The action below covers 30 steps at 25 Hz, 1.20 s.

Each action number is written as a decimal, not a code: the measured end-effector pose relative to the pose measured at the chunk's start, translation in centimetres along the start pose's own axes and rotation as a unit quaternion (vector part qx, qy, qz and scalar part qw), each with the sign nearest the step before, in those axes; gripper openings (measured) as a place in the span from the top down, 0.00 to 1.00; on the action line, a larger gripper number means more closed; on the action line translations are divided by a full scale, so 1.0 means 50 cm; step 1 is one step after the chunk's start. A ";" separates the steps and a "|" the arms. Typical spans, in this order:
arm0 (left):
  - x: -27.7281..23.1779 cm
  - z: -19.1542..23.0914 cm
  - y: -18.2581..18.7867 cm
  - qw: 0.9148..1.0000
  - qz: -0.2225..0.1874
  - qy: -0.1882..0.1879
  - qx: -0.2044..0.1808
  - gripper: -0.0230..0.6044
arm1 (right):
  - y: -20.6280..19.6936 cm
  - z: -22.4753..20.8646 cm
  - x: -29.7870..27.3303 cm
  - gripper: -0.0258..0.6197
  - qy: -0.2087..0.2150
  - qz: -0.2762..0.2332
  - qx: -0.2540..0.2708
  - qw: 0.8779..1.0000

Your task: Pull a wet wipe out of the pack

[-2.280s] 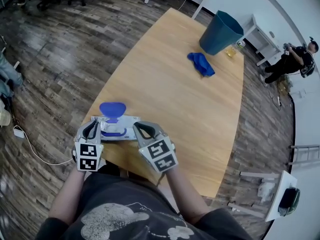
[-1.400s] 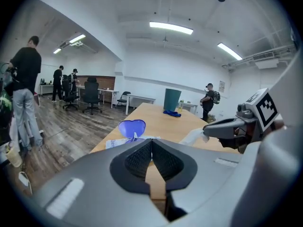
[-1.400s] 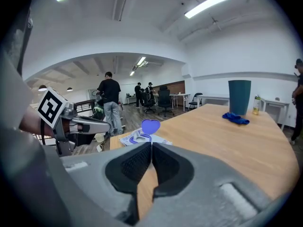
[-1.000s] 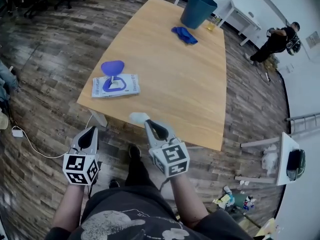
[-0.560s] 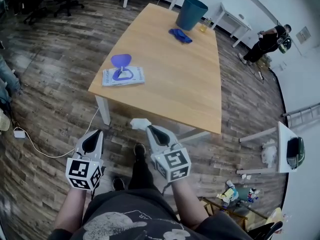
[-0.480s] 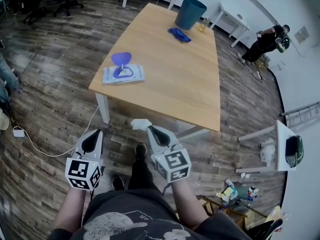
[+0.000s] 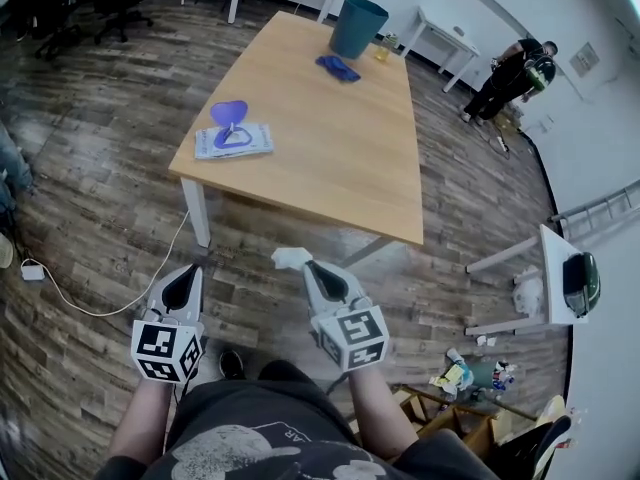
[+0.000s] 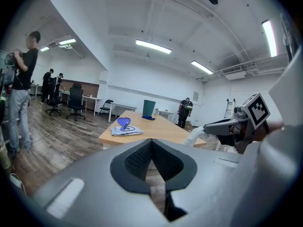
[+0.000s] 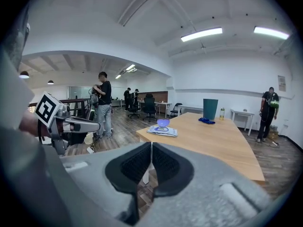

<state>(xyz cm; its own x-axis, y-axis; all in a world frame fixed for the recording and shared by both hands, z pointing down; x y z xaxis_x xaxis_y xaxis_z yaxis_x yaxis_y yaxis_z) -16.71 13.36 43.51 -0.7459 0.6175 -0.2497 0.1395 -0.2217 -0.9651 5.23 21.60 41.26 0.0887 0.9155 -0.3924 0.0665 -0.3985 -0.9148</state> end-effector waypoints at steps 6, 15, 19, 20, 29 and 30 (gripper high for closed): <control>0.013 -0.055 0.004 1.000 0.002 -0.002 -0.004 0.93 | -0.003 -0.009 0.047 0.96 0.013 -0.009 0.004 1.000; 0.048 -0.140 0.003 1.000 0.007 0.008 -0.005 0.93 | -0.054 -0.008 0.113 0.96 0.042 0.012 0.021 0.999; 0.074 -0.150 -0.003 1.000 0.011 0.019 -0.008 0.93 | -0.066 0.011 0.126 0.96 0.064 0.014 0.024 0.998; 0.079 -0.152 -0.004 1.000 0.012 0.022 -0.008 0.93 | -0.068 0.014 0.129 0.96 0.067 0.017 0.026 0.997; 0.116 -0.151 -0.005 0.999 0.007 0.045 -0.002 0.93 | -0.068 0.034 0.145 0.96 0.091 0.003 0.043 0.995; 0.118 -0.151 -0.005 0.999 0.006 0.046 -0.001 0.93 | -0.069 0.035 0.146 0.96 0.091 0.004 0.044 0.995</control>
<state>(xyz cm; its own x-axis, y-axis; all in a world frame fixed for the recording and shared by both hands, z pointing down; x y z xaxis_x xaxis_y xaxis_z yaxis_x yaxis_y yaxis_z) -16.20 22.77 41.69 -0.6817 0.6808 -0.2680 0.1501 -0.2283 -0.9619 3.93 29.77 41.38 0.2674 0.8843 -0.3828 -0.0213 -0.3918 -0.9198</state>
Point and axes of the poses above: the fingertips, and each gripper's own axes: x backward along the fingers, z to its left, y out of its top, the point moved 5 cm from there along x, backward along the fingers, and after that the axes turned 8 degrees about -x, right-handed, at the moved point
